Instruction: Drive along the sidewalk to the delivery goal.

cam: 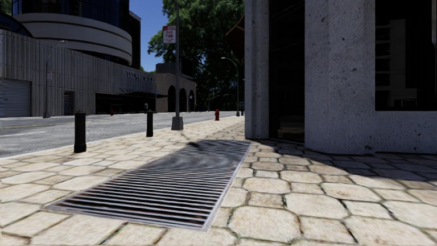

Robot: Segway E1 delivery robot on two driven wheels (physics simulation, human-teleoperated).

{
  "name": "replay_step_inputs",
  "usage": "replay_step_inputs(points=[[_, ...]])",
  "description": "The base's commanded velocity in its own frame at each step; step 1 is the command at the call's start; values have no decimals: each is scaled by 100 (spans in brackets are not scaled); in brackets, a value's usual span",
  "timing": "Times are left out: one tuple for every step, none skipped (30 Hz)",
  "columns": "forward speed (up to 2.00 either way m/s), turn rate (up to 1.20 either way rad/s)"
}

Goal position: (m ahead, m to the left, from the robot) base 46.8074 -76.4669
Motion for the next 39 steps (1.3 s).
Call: replay_step_inputs(points=[[200, 26], [200, 26], [200, 26], [200, 26], [200, 24], [200, 24], [200, 12], [200, 0], [200, 0], [200, 0], [200, 0], [200, 0], [200, 0], [200, 0], [200, 0], [200, 0], [200, 0], [200, 0], [200, 0], [200, 0], [200, 0], [200, 0], [200, 0], [200, 0], [200, 0], [200, 0], [200, 0], [200, 0], [200, 0], [200, 0], [200, 0], [200, 0], [200, 0], [200, 0], [200, 0], [200, 0], [200, 0], [200, 0], [200, 0]])
